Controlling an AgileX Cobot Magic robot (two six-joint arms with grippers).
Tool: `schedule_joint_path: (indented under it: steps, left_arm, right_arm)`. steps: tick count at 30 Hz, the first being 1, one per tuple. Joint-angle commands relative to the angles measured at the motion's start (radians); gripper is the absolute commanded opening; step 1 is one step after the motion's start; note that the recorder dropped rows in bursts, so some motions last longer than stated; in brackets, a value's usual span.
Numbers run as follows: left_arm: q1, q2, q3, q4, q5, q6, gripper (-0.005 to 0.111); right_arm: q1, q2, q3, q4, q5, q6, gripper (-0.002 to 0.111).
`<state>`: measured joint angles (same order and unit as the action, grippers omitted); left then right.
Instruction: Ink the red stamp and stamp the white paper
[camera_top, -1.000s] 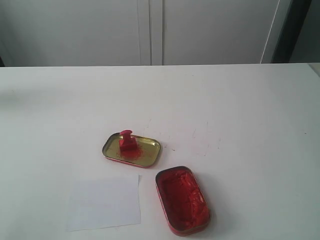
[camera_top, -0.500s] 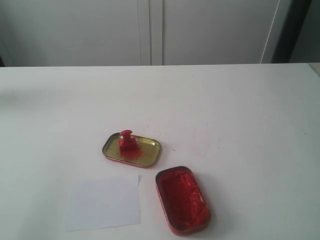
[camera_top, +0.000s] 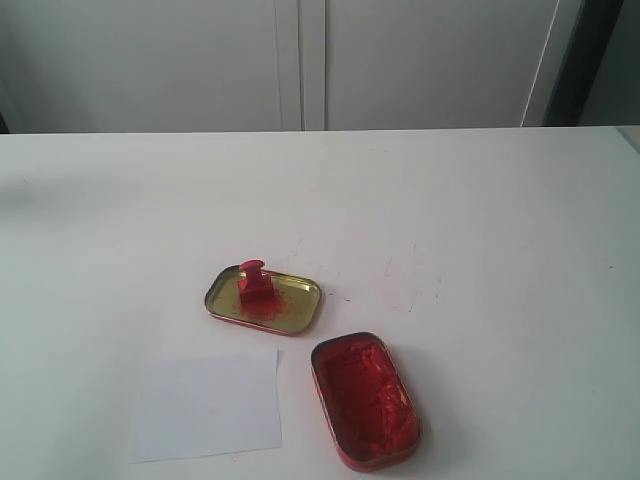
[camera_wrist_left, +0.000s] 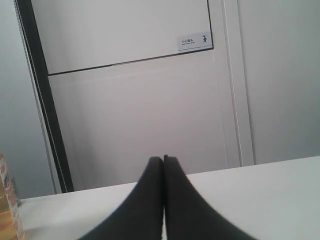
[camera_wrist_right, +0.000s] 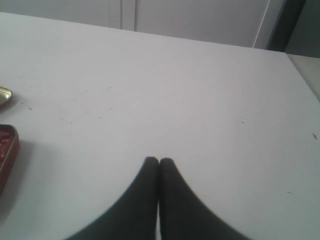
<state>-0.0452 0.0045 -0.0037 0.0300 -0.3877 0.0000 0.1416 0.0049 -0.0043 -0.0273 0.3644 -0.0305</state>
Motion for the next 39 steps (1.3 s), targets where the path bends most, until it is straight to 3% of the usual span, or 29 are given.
schedule_joint_path:
  steps: [1, 8, 17, 39]
  left_arm:
    - [0.002, -0.005, 0.002, 0.001, -0.031, 0.009, 0.000]
    - [0.002, 0.032, -0.165, 0.001, 0.223, 0.083, 0.000]
    - [0.002, 0.285, -0.428, 0.001, 0.543, 0.083, 0.000]
    - [0.002, 1.046, -0.852, -0.003, 0.822, 0.194, 0.000]
  right_arm:
    - [-0.005, -0.005, 0.004, -0.005, -0.015, 0.006, 0.000]
    - [-0.005, -0.005, 0.004, -0.005, -0.015, 0.006, 0.000]
    - [-0.005, -0.005, 0.004, -0.005, -0.015, 0.006, 0.000]
    - [-0.005, -0.005, 0.004, -0.005, -0.015, 0.006, 0.000]
